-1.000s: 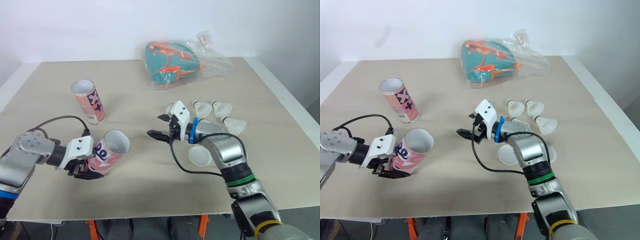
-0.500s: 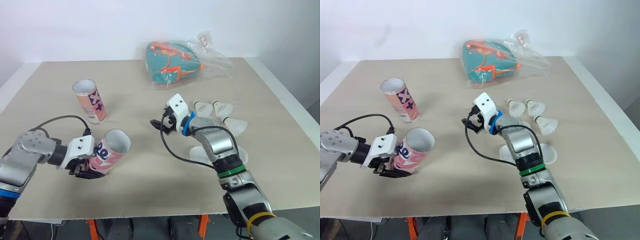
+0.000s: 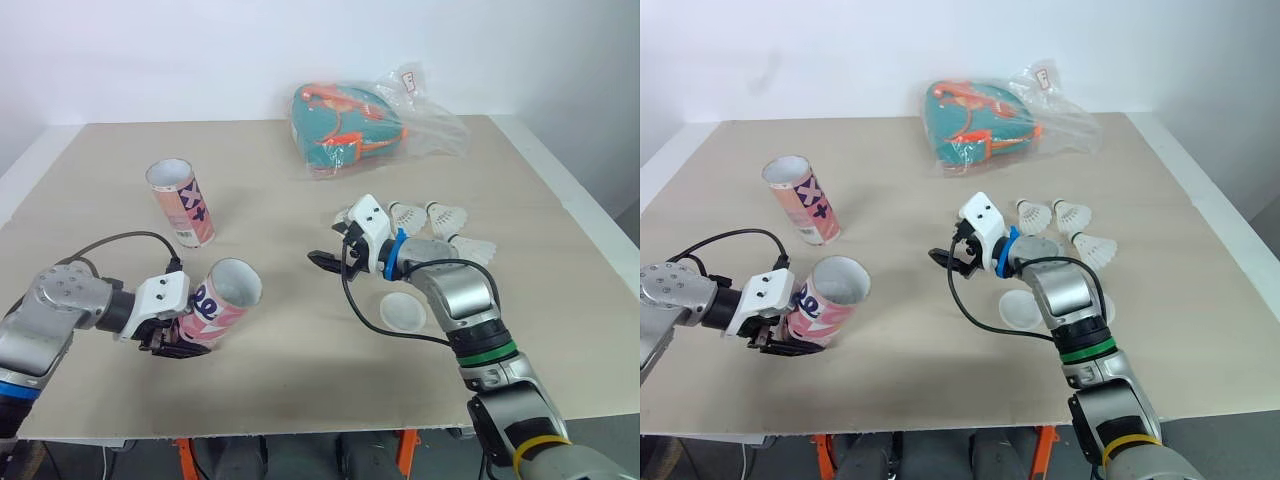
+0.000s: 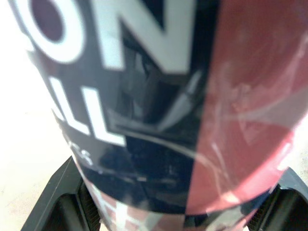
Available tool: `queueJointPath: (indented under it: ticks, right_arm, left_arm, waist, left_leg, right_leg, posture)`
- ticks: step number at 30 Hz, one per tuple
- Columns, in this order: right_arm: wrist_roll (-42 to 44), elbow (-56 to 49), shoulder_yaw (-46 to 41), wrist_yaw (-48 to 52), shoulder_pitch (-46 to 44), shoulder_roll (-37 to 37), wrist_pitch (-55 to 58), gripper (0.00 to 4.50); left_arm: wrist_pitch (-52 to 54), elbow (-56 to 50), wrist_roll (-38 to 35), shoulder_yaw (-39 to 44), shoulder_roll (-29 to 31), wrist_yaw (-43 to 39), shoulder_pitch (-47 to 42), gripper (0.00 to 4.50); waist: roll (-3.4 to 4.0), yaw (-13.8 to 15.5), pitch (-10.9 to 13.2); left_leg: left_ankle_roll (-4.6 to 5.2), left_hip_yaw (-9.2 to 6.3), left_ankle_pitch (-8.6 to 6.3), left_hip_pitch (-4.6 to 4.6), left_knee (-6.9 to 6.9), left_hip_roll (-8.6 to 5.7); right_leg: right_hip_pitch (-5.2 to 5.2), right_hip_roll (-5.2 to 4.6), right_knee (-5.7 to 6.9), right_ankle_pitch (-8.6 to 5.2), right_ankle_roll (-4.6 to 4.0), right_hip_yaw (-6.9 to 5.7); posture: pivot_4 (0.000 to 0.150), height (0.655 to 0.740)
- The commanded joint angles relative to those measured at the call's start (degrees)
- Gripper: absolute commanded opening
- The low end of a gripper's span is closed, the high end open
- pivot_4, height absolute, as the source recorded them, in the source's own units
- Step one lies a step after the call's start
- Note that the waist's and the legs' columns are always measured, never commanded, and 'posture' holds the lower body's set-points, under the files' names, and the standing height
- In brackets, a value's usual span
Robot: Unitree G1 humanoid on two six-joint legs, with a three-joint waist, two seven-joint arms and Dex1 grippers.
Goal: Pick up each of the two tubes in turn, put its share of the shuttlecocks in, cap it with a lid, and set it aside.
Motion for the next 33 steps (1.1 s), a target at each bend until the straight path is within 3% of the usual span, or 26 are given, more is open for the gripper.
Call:
queueJointPath:
  ticks: [1, 26, 29, 33]
  right_arm:
    - [-1.2, -0.6, -0.4, -3.0, -2.2, 1.2, 0.6, 4.48]
    - [-10.6, 31.6, -2.9, -23.3, -14.9, 8.1, -8.8, 4.48]
    - [-10.8, 32.9, -3.6, -25.1, -15.4, 8.5, -9.7, 3.28]
    - [-11.1, 33.7, -4.1, -26.3, -15.7, 8.9, -10.7, 1.13]
  left_arm:
    - [0.8, 0.5, 0.8, -3.7, -1.7, 0.5, 0.2, 3.17]
    - [2.4, -1.1, 0.8, -2.6, -2.0, 1.0, 1.6, 3.17]
    - [2.6, -1.4, 0.8, -2.5, -2.0, 1.2, 1.9, 3.17]
    - [2.8, -1.8, 0.7, -2.4, -2.1, 1.3, 2.2, 3.17]
  waist:
    - [0.0, 0.0, 0.0]
    - [0.02, 0.0, 0.0]
    - [0.01, 0.0, 0.0]
    - [0.01, 0.0, 0.0]
  left_leg:
    - [0.0, 0.0, 0.0, 0.0, 0.0, -0.01]
    - [0.05, 0.02, 0.03, -0.02, -0.01, -0.04]
    - [0.05, 0.01, 0.03, -0.02, -0.01, -0.04]
    - [0.05, 0.02, 0.03, -0.03, -0.03, -0.05]
  right_leg:
    - [0.0, -0.01, 0.0, 0.0, 0.0, 0.0]
    - [0.02, -0.07, -0.05, 0.01, 0.04, 0.0]
    - [0.02, -0.07, -0.05, 0.01, 0.04, 0.0]
    - [0.02, -0.08, -0.05, 0.0, 0.04, 0.0]
  posture:
    - [0.15, 0.74]
    - [0.15, 0.74]
    - [0.15, 0.74]
    - [0.15, 0.74]
